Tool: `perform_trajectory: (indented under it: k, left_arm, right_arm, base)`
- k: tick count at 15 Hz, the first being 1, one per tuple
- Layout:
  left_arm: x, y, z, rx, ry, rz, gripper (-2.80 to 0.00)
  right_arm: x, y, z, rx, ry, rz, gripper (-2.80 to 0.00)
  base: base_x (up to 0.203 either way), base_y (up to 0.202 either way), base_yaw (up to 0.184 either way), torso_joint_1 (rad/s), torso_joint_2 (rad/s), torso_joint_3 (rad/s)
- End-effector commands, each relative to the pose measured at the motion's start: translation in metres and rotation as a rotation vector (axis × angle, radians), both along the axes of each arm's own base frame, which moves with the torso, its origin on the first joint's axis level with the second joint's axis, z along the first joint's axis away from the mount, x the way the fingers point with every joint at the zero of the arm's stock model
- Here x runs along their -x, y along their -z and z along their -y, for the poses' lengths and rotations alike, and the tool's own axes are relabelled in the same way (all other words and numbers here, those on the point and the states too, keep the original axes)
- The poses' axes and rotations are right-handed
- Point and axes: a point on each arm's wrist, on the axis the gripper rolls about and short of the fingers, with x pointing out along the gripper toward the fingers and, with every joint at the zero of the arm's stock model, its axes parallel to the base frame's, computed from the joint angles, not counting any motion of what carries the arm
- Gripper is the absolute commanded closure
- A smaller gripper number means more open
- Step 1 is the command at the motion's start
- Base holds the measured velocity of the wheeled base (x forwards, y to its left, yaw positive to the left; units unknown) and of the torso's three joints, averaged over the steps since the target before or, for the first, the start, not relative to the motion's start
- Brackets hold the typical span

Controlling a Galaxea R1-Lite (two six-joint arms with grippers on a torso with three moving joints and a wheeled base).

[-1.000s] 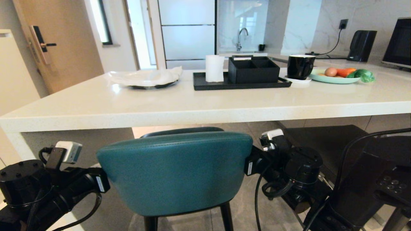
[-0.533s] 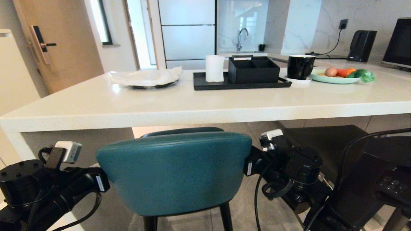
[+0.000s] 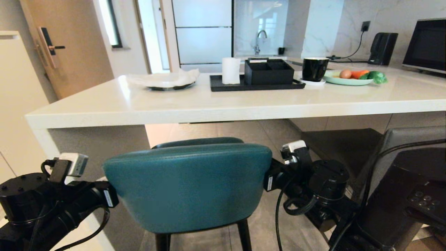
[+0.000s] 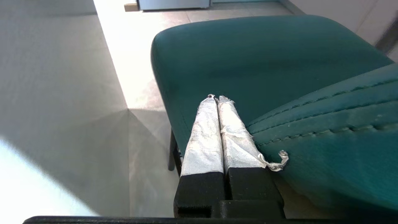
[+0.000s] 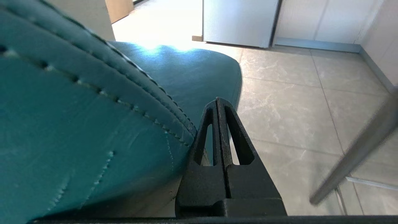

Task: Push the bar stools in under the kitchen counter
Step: Pull the blue chair out from under the dining table

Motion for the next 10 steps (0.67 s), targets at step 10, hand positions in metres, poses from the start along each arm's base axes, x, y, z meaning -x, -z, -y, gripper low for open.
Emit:
perform_trajectory:
  k: [10]
  left_arm:
    - [0.0005,-0.0022,0.0006,0.001,0.006,0.015,0.00]
  right_arm:
    - [0.0008,-0.0038,0.0006,-0.002,0.003,0.018,0.00]
  base:
    - [-0.195,0.000,-0.003,0.000,0.00,0.001]
